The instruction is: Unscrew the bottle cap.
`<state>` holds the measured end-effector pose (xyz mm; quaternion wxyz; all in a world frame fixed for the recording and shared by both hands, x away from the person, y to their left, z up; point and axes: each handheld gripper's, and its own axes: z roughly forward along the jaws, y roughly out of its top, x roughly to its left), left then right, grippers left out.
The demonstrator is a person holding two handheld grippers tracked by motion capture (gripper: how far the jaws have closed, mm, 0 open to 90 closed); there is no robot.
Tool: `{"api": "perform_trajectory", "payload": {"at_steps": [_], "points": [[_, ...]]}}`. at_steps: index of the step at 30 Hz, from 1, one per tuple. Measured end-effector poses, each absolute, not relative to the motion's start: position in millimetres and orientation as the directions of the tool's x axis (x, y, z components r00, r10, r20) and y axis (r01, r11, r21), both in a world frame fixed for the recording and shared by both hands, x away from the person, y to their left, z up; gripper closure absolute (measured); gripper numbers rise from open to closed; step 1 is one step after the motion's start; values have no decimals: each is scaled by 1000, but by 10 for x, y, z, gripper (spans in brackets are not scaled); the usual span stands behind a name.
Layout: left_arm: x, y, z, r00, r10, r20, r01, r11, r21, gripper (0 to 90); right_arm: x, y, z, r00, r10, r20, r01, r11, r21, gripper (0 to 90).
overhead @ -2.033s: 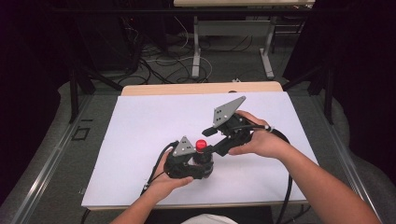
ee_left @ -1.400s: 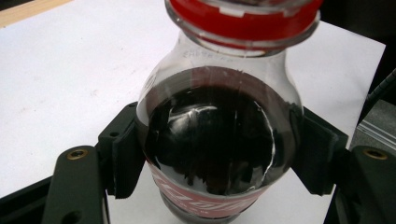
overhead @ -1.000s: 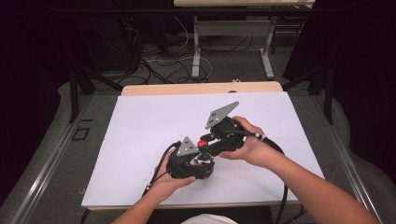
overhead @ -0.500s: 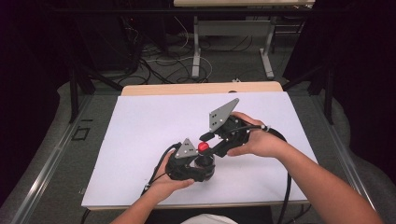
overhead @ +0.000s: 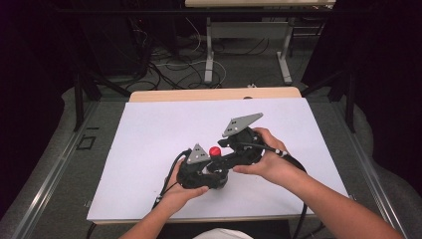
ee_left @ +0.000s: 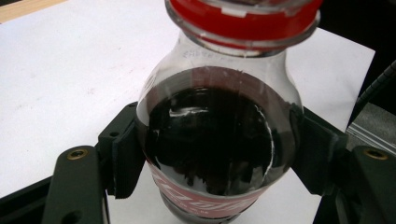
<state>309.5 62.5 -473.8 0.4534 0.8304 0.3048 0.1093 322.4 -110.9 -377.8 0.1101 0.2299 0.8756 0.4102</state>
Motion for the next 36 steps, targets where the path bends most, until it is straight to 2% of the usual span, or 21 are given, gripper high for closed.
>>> {"api": "perform_trajectory", "payload": {"at_steps": [5, 16, 19, 20, 21, 25, 30, 33, 36], "points": [[3103, 605, -4723, 787, 610, -93, 404, -396, 824, 299, 3211, -1084, -3792, -854, 520, 34, 357, 537, 764, 510], [3075, 566, -4710, 800, 594, -87, 392, -407, 825, 298, 3252, -1056, -3814, -877, 480, 13, 315, 555, 770, 580], [3069, 562, -4712, 810, 581, -82, 386, -422, 821, 299, 3311, -1068, -3820, -915, 403, -4, 259, 595, 761, 605], [3068, 564, -4709, 814, 575, -81, 385, -431, 817, 299, 3375, -1088, -3818, -939, 343, 10, 232, 613, 756, 608], [3059, 556, -4715, 810, 580, -79, 384, -424, 820, 299, 3375, -1088, -3818, -939, 343, 10, 232, 613, 756, 608], [3037, 564, -4705, 832, 547, -92, 381, -444, 811, 299, 3488, -1129, -3794, -988, 156, -4, 103, 667, 738, 610], [3004, 545, -4717, 848, 524, -82, 353, -442, 824, 299, 3588, -1157, -3774, -999, -49, -23, -50, 686, 726, 611], [2984, 544, -4720, 855, 513, -75, 347, -458, 819, 298, 3610, -1163, -3776, -993, -117, -23, -97, 686, 721, 610], [2985, 541, -4729, 854, 515, -78, 349, -454, 820, 298, 3617, -1167, -3786, -992, -126, -13, -96, 688, 720, 603]]}}
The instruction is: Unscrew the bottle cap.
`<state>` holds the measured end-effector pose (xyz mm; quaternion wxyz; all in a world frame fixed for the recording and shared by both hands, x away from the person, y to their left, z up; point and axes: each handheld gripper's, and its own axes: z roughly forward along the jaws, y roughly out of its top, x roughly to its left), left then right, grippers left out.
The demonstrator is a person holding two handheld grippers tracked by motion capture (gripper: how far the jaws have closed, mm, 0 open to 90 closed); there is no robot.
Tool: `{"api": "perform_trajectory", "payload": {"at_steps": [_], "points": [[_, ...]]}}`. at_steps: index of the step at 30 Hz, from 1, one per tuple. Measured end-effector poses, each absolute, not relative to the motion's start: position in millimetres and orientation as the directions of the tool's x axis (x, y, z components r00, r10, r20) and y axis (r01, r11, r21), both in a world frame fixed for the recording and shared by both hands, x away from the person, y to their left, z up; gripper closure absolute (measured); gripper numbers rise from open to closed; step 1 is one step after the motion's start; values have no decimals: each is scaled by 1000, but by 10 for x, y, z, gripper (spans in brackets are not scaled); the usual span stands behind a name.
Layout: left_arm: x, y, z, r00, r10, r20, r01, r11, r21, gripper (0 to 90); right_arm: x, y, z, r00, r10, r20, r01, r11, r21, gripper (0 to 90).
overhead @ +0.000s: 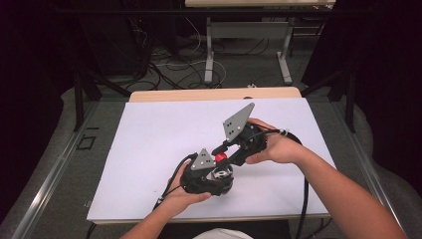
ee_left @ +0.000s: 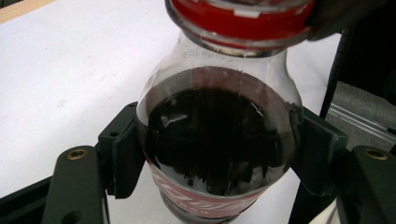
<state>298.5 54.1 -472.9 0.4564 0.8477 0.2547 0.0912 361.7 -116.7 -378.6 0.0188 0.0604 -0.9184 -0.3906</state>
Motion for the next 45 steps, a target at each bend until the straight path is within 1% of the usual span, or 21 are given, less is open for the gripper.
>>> {"api": "perform_trajectory", "payload": {"at_steps": [2, 3, 4, 5, 7, 9, 10, 13, 16, 18, 20, 21, 22, 24, 27, 29, 32, 33, 37, 39, 45], "points": [[3000, 554, -4731, 850, 520, -79, 351, -449, 822, 298, 3595, -1164, -3795, -996, -85, -1, -58, 679, 732, 467], [3008, 562, -4729, 847, 525, -77, 352, -448, 822, 298, 3568, -1166, -3794, -1000, -7, -3, -7, 682, 732, 429], [3019, 572, -4725, 844, 532, -69, 349, -447, 824, 298, 3548, -1167, -3791, -1000, 27, -5, 15, 681, 732, 403], [3030, 584, -4720, 844, 532, -72, 351, -445, 824, 298, 3548, -1167, -3791, -1000, 27, -5, 15, 681, 732, 403], [3034, 607, -4705, 835, 544, -85, 373, -445, 814, 299, 3499, -1174, -3780, -995, 97, -17, 53, 675, 736, 391], [3052, 616, -4709, 826, 559, -77, 367, -429, 825, 298, 3449, -1196, -3763, -984, 179, 1, 120, 651, 749, 387], [3050, 622, -4705, 821, 564, -87, 380, -428, 820, 298, 3426, -1203, -3764, -976, 220, -5, 138, 630, 764, 382], [3072, 630, -4696, 817, 572, -72, 377, -435, 817, 298, 3350, -1224, -3749, -949, 315, -22, 184, 610, 770, 384], [3081, 610, -4701, 807, 585, -87, 389, -413, 824, 299, 3284, -1212, -3759, -929, 369, -5, 231, 593, 771, 385], [3082, 593, -4698, 806, 586, -85, 388, -415, 823, 298, 3256, -1181, -3778, -916, 401, -15, 243, 586, 773, 407], [3084, 577, -4696, 807, 583, -91, 390, -412, 823, 299, 3247, -1153, -3795, -910, 415, -1, 261, 574, 776, 432], [3085, 574, -4691, 809, 582, -89, 390, -417, 821, 299, 3244, -1140, -3801, -909, 416, 3, 264, 573, 776, 457], [3092, 573, -4689, 808, 584, -77, 383, -421, 822, 298, 3238, -1126, -3805, -910, 414, 15, 274, 574, 772, 459], [3090, 568, -4689, 806, 587, -75, 383, -421, 822, 298, 3234, -1102, -3818, -907, 421, -11, 259, 577, 774, 476], [3080, 559, -4690, 809, 583, -80, 385, -422, 821, 299, 3245, -1089, -3828, -909, 417, -15, 251, 574, 779, 510], [3076, 558, -4690, 810, 581, -80, 384, -423, 821, 299, 3260, -1093, -3826, -909, 418, -8, 257, 574, 777, 569], [3071, 568, -4684, 819, 569, -78, 381, -435, 816, 298, 3301, -1110, -3811, -918, 397, -4, 252, 591, 767, 605], [3065, 569, -4687, 819, 568, -79, 380, -435, 816, 299, 3321, -1111, -3812, -924, 382, -7, 240, 595, 767, 607], [3050, 572, -4685, 826, 558, -78, 372, -435, 820, 298, 3392, -1123, -3785, -965, 263, -13, 165, 641, 750, 612], [3044, 573, -4685, 828, 555, -77, 367, -433, 823, 299, 3450, -1138, -3770, -983, 186, -8, 118, 658, 744, 613], [3044, 585, -4706, 841, 536, -71, 356, -450, 819, 299, 3575, -1157, -3754, -999, 39, 13, 36, 667, 744, 614]]}}
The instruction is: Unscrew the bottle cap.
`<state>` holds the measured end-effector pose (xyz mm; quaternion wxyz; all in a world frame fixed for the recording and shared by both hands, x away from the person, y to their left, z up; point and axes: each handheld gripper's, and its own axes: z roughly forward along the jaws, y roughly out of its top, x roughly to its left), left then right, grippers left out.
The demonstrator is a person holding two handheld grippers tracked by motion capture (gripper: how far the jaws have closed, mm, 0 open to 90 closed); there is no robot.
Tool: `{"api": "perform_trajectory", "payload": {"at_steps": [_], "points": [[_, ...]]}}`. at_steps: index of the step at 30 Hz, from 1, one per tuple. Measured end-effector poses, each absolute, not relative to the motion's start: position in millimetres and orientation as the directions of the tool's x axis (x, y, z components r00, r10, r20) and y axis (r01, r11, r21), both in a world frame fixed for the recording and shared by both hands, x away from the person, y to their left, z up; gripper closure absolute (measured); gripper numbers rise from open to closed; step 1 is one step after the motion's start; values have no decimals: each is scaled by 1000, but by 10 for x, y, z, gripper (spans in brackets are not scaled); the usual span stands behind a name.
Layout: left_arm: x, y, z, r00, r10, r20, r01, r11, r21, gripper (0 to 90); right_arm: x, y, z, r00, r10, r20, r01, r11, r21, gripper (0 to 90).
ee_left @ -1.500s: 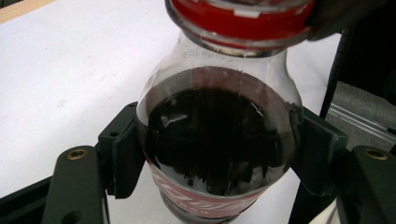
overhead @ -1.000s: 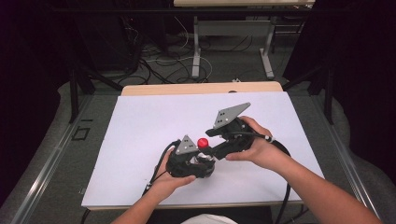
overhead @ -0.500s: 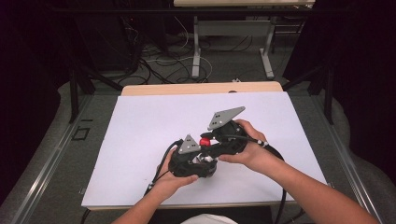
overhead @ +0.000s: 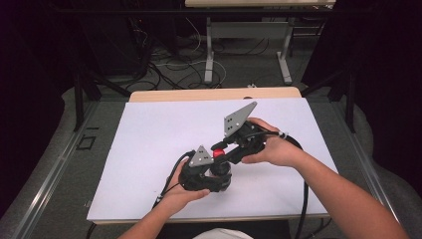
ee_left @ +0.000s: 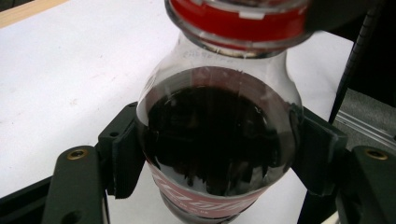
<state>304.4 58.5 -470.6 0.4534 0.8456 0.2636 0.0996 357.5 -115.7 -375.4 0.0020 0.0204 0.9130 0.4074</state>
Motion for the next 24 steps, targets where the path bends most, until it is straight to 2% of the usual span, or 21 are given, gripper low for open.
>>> {"api": "perform_trajectory", "payload": {"at_steps": [3, 24], "points": [[3042, 590, -4722, 842, 534, -74, 358, -451, 817, 299, 3587, -1150, -3737, -1000, -2, 1, 0, 672, 741, 614], [3145, 680, -4798, 813, 573, -97, 394, -422, 816, 298, 3610, -1305, -3709, -987, 156, -33, 80, 667, 741, 612]]}}
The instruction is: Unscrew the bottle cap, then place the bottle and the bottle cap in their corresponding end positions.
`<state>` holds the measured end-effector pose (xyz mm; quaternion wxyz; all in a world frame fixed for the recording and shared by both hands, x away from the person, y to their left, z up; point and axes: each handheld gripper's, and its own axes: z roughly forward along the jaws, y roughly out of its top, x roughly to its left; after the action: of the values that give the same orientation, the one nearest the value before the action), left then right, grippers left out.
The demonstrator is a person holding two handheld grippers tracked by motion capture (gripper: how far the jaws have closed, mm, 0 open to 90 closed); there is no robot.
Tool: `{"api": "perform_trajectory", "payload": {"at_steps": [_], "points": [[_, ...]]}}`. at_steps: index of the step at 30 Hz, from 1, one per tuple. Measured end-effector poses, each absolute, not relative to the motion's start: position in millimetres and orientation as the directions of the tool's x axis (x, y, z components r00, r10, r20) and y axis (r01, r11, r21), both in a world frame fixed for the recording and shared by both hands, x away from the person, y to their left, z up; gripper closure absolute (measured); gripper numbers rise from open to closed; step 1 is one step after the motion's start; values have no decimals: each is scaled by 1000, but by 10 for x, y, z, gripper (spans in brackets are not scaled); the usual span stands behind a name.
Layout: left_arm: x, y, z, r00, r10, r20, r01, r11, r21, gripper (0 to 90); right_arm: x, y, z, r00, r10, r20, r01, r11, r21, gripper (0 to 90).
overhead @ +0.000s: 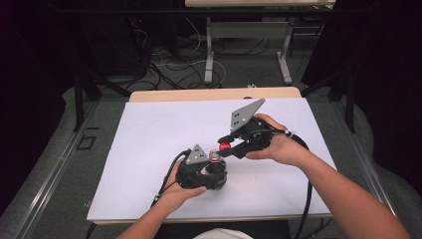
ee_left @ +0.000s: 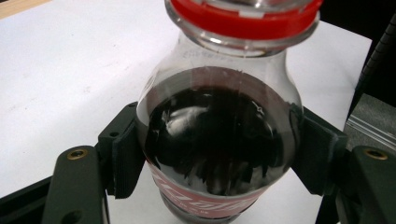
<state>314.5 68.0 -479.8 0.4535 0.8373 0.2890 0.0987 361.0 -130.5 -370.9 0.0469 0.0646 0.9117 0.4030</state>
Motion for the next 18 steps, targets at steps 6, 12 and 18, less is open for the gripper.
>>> {"api": "perform_trajectory", "payload": {"at_steps": [6, 12, 18], "points": [[3233, 733, -4775, 800, 590, -105, 407, -407, 818, 298, 3604, -1367, -3731, -978, 205, -37, 111, 667, 737, 612], [3360, 754, -4728, 781, 613, -118, 427, -386, 818, 298, 3570, -1406, -3781, -966, 252, -59, 131, 672, 729, 612], [3528, 744, -4628, 768, 632, -107, 420, -369, 829, 298, 3526, -1443, -3831, -952, 303, -45, 174, 656, 735, 612]]}}
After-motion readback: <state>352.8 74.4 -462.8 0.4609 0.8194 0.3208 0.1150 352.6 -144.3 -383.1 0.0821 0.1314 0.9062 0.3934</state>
